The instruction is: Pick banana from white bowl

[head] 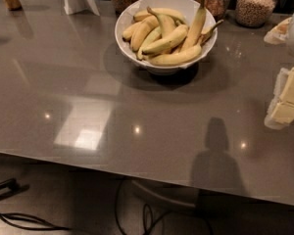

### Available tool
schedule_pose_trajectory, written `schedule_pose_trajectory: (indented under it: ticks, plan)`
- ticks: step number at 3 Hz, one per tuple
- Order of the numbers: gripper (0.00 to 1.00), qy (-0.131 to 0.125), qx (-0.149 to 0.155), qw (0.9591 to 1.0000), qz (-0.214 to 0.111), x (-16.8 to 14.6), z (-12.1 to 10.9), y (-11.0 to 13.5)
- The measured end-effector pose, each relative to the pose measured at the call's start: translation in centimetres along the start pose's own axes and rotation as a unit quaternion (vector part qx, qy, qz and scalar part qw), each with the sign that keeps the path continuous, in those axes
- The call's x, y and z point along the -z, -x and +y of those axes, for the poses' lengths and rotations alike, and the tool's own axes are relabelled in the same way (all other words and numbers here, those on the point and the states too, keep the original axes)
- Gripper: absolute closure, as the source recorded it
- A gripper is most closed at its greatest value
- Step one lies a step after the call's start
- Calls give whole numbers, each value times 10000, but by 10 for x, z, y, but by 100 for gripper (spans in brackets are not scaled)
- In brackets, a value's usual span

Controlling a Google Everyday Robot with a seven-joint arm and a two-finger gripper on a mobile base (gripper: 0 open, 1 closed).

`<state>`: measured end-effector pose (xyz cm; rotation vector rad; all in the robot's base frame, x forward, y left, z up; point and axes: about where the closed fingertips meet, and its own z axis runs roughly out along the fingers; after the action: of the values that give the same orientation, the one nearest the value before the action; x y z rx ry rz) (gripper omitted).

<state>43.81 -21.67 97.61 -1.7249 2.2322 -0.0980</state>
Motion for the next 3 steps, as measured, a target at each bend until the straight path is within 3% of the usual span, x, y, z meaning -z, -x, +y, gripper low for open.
schedule_pose_trajectory:
  ticks: [1,2,3]
  plan:
    - [0,-3,4,10000,-2,0,0,0]
    - [0,-435,569,9968,-347,15,-21,35]
    - [0,-805,1535,9824,-693,30,-40,86]
